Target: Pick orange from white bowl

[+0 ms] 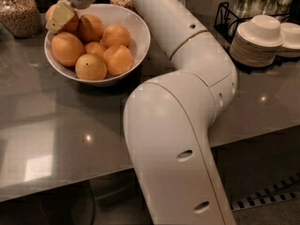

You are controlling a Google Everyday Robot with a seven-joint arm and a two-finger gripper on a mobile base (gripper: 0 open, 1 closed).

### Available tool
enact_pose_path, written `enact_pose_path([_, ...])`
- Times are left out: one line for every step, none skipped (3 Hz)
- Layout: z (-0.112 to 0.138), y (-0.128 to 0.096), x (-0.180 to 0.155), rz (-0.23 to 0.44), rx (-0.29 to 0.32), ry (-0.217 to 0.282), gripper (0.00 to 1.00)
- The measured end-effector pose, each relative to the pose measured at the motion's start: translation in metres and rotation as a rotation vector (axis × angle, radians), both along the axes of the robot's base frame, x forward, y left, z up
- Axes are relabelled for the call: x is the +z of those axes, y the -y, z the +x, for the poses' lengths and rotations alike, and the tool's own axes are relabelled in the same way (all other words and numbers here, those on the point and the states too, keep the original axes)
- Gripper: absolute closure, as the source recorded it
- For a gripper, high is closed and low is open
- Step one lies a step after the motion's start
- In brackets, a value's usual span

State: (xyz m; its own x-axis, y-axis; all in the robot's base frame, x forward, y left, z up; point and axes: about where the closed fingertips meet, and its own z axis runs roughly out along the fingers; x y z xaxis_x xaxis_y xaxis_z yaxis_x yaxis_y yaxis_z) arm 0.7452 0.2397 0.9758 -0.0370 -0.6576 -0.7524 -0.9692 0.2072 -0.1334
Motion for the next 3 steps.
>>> enact_pose_path([0.0016,-0.0005,-0.0046,-0.014,-0.004,-0.006,0.32])
enact_pose_path([0.0016,-0.0004,-0.0046,-0.014,-0.004,-0.005,0.51])
enact_pose_path([0.0025,0.0015,-0.0046,-0.026,-0.007,0.007,0.74])
